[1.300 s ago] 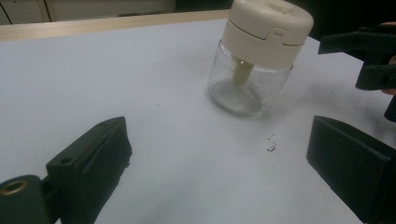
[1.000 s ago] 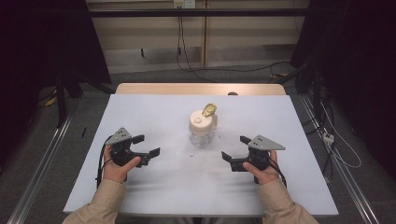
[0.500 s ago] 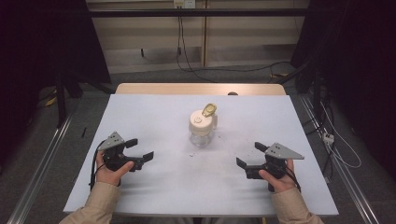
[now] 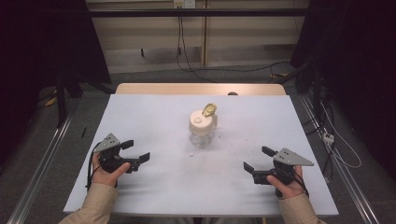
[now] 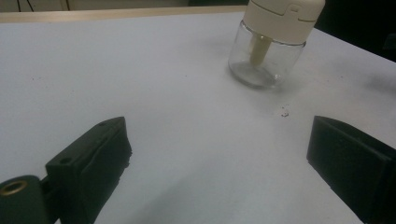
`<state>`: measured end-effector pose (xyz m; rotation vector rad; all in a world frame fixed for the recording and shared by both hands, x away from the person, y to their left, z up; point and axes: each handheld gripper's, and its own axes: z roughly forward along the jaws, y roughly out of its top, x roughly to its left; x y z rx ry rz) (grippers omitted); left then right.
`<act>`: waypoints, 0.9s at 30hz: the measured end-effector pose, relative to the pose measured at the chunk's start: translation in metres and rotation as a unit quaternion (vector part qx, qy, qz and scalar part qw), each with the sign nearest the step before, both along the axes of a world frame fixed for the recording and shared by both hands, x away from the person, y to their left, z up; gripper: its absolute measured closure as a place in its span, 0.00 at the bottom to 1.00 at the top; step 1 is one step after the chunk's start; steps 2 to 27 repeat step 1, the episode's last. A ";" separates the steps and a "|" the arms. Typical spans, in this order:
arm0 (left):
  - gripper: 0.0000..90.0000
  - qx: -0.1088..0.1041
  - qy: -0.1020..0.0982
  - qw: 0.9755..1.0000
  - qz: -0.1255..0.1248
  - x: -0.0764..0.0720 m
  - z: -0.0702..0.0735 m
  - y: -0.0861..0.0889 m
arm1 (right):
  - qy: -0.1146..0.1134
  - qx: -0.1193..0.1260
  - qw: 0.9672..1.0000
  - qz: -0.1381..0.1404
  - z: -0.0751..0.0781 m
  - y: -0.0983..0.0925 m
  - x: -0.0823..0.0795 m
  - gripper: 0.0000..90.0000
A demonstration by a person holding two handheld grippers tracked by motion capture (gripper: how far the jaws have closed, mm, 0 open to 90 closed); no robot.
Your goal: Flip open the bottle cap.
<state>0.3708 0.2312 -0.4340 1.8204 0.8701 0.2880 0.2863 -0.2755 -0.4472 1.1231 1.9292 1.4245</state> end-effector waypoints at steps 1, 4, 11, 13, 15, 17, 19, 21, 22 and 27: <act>0.06 -0.001 0.000 1.000 -0.001 0.000 0.000 0.000 | 0.000 0.000 1.000 -0.001 0.000 0.000 0.000 0.04; 0.06 -0.001 0.000 1.000 -0.001 0.000 0.000 0.000 | 0.000 0.000 1.000 -0.001 0.000 0.000 0.000 0.04; 0.06 -0.001 0.000 1.000 -0.001 0.000 0.000 0.000 | 0.000 0.000 1.000 -0.001 0.000 0.000 0.000 0.04; 0.06 -0.001 0.000 1.000 -0.001 0.000 0.000 0.000 | 0.000 0.000 1.000 -0.001 0.000 0.000 0.000 0.04; 0.06 -0.001 0.000 1.000 -0.001 0.000 0.000 0.000 | 0.000 0.000 1.000 -0.001 0.000 0.000 0.000 0.04; 0.06 -0.001 0.000 1.000 -0.001 0.000 0.000 0.000 | 0.000 0.000 1.000 -0.001 0.000 0.000 0.000 0.04; 0.06 -0.001 0.000 1.000 -0.001 0.000 0.000 0.000 | 0.000 0.000 1.000 -0.001 0.000 0.000 0.000 0.04; 0.06 -0.001 0.000 1.000 -0.001 0.000 0.000 0.000 | 0.000 0.000 1.000 -0.001 0.000 0.000 0.000 0.04; 0.06 -0.001 0.000 1.000 -0.001 0.000 0.000 0.000 | 0.000 0.000 1.000 -0.001 0.000 0.000 0.000 0.04; 0.06 -0.001 0.000 1.000 -0.001 0.000 0.000 0.000 | 0.000 0.000 1.000 -0.001 0.000 0.000 0.000 0.04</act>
